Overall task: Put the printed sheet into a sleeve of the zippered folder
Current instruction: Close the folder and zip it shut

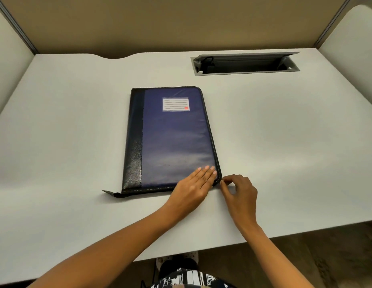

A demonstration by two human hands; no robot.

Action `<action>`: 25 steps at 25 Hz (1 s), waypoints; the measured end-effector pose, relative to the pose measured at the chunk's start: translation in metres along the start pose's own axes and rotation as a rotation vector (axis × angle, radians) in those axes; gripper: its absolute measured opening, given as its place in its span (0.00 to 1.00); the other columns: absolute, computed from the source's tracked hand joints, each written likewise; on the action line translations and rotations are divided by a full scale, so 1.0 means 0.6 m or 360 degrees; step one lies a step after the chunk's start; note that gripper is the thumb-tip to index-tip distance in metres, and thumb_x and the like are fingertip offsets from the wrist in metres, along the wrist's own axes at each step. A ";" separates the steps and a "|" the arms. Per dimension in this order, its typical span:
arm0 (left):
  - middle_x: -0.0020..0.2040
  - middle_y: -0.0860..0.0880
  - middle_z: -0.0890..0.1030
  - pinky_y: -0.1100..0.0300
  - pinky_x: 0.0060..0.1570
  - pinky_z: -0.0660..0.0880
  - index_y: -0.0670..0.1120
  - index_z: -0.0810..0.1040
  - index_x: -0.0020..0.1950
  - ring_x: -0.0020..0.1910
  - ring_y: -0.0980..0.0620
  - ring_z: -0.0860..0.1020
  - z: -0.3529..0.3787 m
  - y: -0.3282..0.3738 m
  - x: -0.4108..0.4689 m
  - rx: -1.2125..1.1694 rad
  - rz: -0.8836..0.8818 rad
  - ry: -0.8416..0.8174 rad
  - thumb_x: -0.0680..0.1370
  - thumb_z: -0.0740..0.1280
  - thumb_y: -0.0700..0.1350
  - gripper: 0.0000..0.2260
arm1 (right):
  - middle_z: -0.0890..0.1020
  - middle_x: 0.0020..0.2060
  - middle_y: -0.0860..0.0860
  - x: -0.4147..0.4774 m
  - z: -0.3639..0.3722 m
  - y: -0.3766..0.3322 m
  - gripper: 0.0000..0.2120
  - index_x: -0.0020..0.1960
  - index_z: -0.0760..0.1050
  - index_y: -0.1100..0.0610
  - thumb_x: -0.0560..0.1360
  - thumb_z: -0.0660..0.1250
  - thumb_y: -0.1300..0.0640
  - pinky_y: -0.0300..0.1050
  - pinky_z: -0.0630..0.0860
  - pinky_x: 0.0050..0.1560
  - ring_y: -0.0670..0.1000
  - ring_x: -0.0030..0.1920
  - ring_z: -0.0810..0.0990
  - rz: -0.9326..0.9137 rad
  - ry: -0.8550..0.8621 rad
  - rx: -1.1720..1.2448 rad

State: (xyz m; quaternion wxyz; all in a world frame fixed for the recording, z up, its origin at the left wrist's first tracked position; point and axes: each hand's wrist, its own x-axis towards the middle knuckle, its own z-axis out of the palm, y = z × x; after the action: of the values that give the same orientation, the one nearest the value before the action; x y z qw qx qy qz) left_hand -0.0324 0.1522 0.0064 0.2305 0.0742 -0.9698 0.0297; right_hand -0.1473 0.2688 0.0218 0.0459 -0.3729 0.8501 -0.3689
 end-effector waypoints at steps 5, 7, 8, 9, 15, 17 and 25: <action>0.60 0.43 0.81 0.56 0.59 0.76 0.39 0.80 0.60 0.60 0.48 0.79 0.015 -0.006 0.002 -0.0019 0.0073 0.0073 0.70 0.73 0.38 0.19 | 0.83 0.40 0.51 0.016 -0.005 0.010 0.03 0.45 0.80 0.57 0.71 0.72 0.62 0.40 0.74 0.42 0.49 0.41 0.78 -0.0036 -0.0079 0.0021; 0.60 0.43 0.81 0.55 0.58 0.77 0.39 0.80 0.60 0.60 0.47 0.79 0.020 -0.009 0.008 -0.0032 0.0009 0.0084 0.69 0.74 0.41 0.20 | 0.83 0.39 0.51 0.018 -0.007 0.012 0.03 0.43 0.80 0.57 0.71 0.72 0.62 0.39 0.74 0.41 0.50 0.41 0.78 -0.0054 -0.0091 0.0028; 0.60 0.42 0.80 0.55 0.58 0.77 0.38 0.79 0.61 0.60 0.47 0.79 0.022 -0.012 0.010 -0.0021 -0.0026 0.0073 0.69 0.74 0.42 0.21 | 0.82 0.38 0.50 0.017 -0.007 0.013 0.03 0.43 0.80 0.57 0.71 0.73 0.63 0.37 0.73 0.40 0.49 0.40 0.77 -0.0057 -0.0091 0.0036; 0.61 0.42 0.80 0.55 0.59 0.76 0.38 0.79 0.62 0.61 0.47 0.78 0.024 -0.015 0.011 -0.0005 -0.0042 0.0061 0.70 0.74 0.43 0.21 | 0.82 0.38 0.50 0.016 -0.006 0.014 0.03 0.43 0.79 0.57 0.71 0.73 0.63 0.35 0.71 0.39 0.49 0.40 0.77 -0.0056 -0.0087 0.0042; 0.63 0.42 0.78 0.54 0.63 0.74 0.38 0.76 0.64 0.64 0.47 0.76 0.027 -0.020 0.007 0.0038 0.0013 0.0115 0.78 0.63 0.43 0.17 | 0.81 0.38 0.47 0.038 0.000 0.027 0.05 0.42 0.79 0.54 0.71 0.73 0.62 0.30 0.69 0.41 0.46 0.39 0.76 -0.0009 -0.0044 0.0076; 0.63 0.42 0.78 0.55 0.62 0.74 0.39 0.76 0.64 0.64 0.47 0.76 0.027 -0.022 0.008 0.0030 0.0011 0.0140 0.78 0.60 0.43 0.17 | 0.80 0.36 0.44 0.060 0.002 0.033 0.05 0.41 0.78 0.53 0.70 0.73 0.61 0.31 0.68 0.41 0.44 0.39 0.75 -0.0016 -0.0051 0.0081; 0.63 0.44 0.79 0.55 0.62 0.74 0.40 0.77 0.64 0.64 0.47 0.76 0.027 -0.022 0.009 0.0006 0.0016 0.0146 0.77 0.65 0.45 0.17 | 0.82 0.38 0.48 0.171 0.029 0.036 0.02 0.42 0.78 0.55 0.72 0.71 0.60 0.39 0.70 0.43 0.49 0.41 0.77 -0.0268 -0.0202 0.0008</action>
State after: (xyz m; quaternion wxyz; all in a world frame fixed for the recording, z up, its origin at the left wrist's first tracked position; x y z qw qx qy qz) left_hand -0.0423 0.1370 -0.0056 0.2744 0.0684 -0.9585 0.0361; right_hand -0.2277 0.1998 0.0153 0.0694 -0.4655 0.8102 -0.3493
